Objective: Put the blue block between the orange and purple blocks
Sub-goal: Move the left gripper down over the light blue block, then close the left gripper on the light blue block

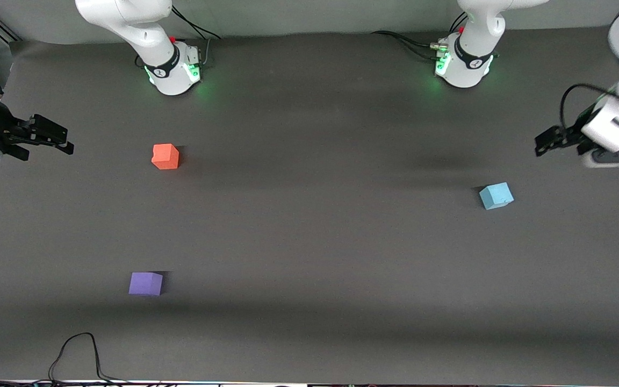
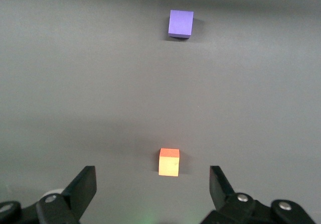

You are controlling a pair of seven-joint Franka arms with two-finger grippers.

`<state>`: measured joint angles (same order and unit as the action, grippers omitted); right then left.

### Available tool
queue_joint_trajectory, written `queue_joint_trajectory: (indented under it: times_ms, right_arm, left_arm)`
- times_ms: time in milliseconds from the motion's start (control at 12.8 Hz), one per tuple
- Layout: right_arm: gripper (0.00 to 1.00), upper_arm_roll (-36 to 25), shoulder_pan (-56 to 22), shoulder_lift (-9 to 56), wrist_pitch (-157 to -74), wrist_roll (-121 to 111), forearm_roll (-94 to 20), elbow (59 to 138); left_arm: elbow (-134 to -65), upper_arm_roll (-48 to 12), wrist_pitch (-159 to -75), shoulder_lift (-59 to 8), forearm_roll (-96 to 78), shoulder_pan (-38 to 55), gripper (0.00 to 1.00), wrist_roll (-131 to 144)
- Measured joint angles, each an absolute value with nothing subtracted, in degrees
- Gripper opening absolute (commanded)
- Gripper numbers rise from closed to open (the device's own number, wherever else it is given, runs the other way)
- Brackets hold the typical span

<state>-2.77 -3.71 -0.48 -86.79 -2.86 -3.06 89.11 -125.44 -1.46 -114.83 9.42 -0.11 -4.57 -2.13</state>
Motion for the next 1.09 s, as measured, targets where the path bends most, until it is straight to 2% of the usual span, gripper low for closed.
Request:
queue_joint_trajectory:
  times_ms: [235, 469, 782, 1095]
  right_arm:
    - [1.0, -2.8, -3.7, -0.1, -86.8, -2.8, -3.1, 89.1]
    - [1.0, -2.8, -3.7, 0.3, -86.8, -2.8, -3.0, 89.1]
    - [1.0, -2.8, -3.7, 0.3, -86.8, -2.8, -3.0, 89.1]
    - [1.0, -2.8, -3.7, 0.3, -86.8, -2.8, -3.0, 89.1]
  left_arm:
    - [-134.9, -1.3, -130.6, 4.0, -0.1, -4.7, 1.0, -2.1]
    - [-136.9, -1.1, -141.7, -4.3, -0.1, -5.5, 1.0, -2.0]
    - [-136.8, -1.1, -150.7, -11.9, -0.1, -6.2, 1.0, -2.0]
    - [-136.7, -1.3, -153.0, -14.1, -0.1, -6.2, 1.0, -1.4]
